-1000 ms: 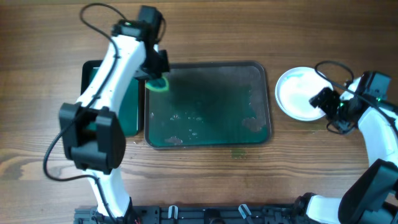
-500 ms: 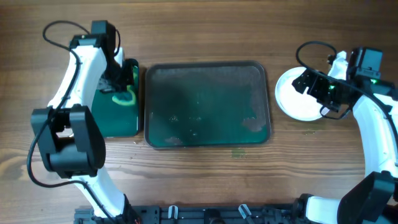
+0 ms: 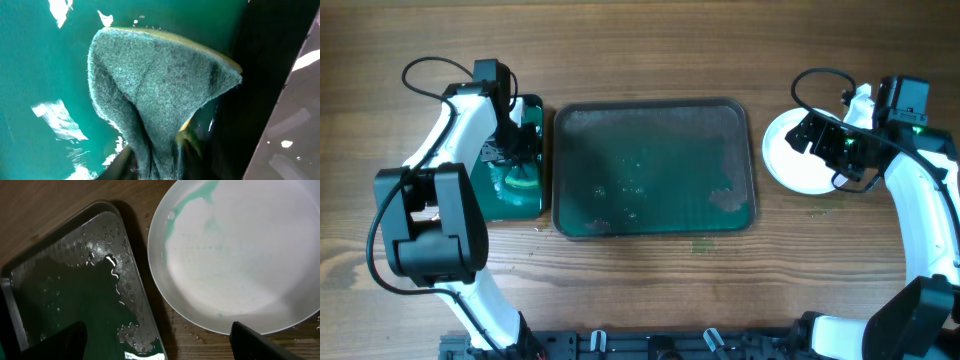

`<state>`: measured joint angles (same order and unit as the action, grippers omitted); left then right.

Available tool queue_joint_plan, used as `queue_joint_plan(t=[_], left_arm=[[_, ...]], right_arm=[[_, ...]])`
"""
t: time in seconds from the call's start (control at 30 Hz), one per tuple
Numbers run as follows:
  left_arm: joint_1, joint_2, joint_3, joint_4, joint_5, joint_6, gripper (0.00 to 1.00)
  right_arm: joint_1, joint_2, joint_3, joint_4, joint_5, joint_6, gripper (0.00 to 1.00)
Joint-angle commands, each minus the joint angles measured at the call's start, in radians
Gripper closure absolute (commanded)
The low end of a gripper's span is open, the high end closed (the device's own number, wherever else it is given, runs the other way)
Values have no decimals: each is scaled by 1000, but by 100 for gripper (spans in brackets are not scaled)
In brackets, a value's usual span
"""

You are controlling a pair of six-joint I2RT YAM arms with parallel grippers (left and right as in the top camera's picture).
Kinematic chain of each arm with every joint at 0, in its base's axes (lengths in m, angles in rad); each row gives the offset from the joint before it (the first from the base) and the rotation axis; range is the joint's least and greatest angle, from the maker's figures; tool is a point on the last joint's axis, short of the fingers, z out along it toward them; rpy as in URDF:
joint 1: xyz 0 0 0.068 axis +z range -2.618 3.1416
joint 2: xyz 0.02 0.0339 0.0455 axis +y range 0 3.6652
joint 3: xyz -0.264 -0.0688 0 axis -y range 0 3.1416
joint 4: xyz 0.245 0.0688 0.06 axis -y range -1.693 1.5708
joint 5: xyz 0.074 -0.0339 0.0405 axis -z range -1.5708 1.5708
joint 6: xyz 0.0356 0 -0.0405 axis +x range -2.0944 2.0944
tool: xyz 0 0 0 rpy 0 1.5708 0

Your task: Clean dirty plates on tray and stack at the side

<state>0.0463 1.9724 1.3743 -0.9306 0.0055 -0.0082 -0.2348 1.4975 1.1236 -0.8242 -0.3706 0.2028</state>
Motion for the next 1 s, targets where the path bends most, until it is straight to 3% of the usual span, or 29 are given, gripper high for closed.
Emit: queue_joint_plan(t=[0.0, 0.03, 0.07, 0.37, 0.4, 0.53, 0.97], left_arm=[[6, -18, 22, -5, -4, 4, 39], [6, -25, 26, -5, -3, 4, 10], [6, -39, 32, -8, -3, 4, 0], [5, -277, 143, -146, -2, 1, 0], [5, -311, 143, -156, -2, 1, 0], [5, -405, 143, -174, -2, 1, 0], [5, -420, 143, -155, 5, 1, 0]], right_arm=[[6, -12, 18, -8, -35, -20, 8], [6, -13, 21, -11, -35, -20, 8], [6, -14, 28, -20, -35, -20, 8], [6, -142, 127, -108, -34, -56, 8], [6, -169, 136, -116, -34, -67, 1], [6, -318, 177, -188, 17, -95, 1], [6, -697, 183, -288, 42, -147, 0]])
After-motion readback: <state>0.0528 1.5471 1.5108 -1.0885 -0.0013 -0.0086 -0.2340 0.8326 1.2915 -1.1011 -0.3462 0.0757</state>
